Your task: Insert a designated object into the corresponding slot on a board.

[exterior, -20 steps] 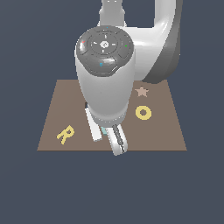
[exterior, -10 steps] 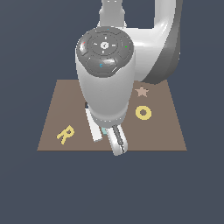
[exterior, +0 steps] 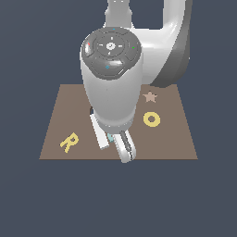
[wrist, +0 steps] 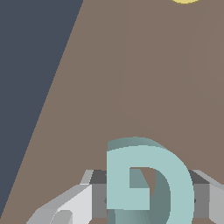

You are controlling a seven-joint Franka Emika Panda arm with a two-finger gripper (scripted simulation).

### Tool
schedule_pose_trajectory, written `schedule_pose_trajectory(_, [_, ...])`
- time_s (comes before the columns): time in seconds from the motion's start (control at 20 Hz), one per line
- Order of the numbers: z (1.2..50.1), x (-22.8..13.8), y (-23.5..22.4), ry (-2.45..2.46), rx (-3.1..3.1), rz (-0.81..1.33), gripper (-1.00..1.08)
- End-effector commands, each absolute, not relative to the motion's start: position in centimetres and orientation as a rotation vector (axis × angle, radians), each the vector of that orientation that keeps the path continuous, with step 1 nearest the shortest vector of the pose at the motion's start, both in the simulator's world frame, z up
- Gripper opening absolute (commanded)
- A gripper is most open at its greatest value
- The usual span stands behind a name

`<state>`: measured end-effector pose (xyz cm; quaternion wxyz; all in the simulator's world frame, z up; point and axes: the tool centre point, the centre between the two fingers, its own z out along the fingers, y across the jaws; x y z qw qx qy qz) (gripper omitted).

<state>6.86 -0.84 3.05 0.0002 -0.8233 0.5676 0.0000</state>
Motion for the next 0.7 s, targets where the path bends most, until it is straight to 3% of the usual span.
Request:
schedule_pose_trajectory(0.0, [3.1, 6.6, -0.8, 1.749, -2.609, 0.000, -1.00])
schedule_pose_trajectory(0.65, [3.3, 4.0, -1.2, 1.357, -2.833, -0.001, -1.00])
